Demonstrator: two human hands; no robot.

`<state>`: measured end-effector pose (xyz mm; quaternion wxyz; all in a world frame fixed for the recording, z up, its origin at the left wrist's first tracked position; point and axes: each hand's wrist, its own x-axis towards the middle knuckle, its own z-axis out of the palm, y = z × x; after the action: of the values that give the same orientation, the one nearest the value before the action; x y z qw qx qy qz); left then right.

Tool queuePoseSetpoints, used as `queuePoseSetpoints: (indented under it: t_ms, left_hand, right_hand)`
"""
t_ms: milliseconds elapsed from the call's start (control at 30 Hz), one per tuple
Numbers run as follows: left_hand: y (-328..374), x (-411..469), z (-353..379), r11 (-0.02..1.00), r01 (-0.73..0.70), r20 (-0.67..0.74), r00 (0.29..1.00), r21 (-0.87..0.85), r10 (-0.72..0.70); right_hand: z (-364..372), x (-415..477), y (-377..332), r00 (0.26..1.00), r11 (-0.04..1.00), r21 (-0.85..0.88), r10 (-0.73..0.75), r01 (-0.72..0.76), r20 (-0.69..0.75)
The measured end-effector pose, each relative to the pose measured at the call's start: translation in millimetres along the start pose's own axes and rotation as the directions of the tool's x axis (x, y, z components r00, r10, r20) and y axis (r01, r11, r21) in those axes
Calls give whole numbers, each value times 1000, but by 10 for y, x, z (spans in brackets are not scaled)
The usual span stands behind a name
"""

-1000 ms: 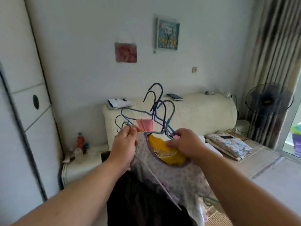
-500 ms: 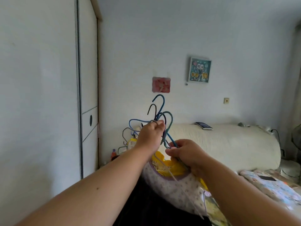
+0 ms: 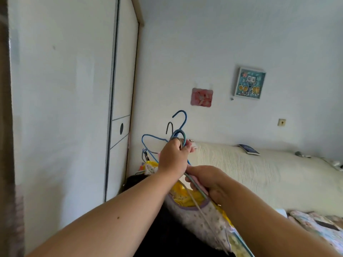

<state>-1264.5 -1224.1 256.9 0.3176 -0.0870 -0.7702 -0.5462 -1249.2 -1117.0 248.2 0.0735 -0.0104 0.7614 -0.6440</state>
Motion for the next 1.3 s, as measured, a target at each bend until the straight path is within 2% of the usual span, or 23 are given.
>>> queuePoseSetpoints:
  t_ms: [133,300,500,800,967,1167,1300]
  left_hand:
    - [-9,-27,-40,996,70,10,998,-62,-69]
    - [-93,-65,-176,983,111,23,994,-144,-109]
    - [-187,-71,-294,970,74,29,997,-232,-69]
    - [-265,-53,-296,966,-23,93,994,-256,49]
    - [-286,-53,-274,952,-8,138,989,-305,52]
    - [-354,-80,-229,955,17,139,990,-295,25]
    - [-381,-118,-175,951,57,133,991,-304,-16]
  right_hand:
    - [-69,16,-4,1000,998,-65,6,-5,20]
    - [-21,39,10,998,999,-37,18,-15,68]
    - [57,7,13,990,986,162,18,-41,137]
    - [-25,-63,-34,986,977,191,69,-99,154]
    - [-73,-79,-19,979,968,218,82,-123,188]
    - [-79,-62,44,989,990,129,38,-57,143]
    - [-55,-43,104,995,990,-130,-33,45,89]
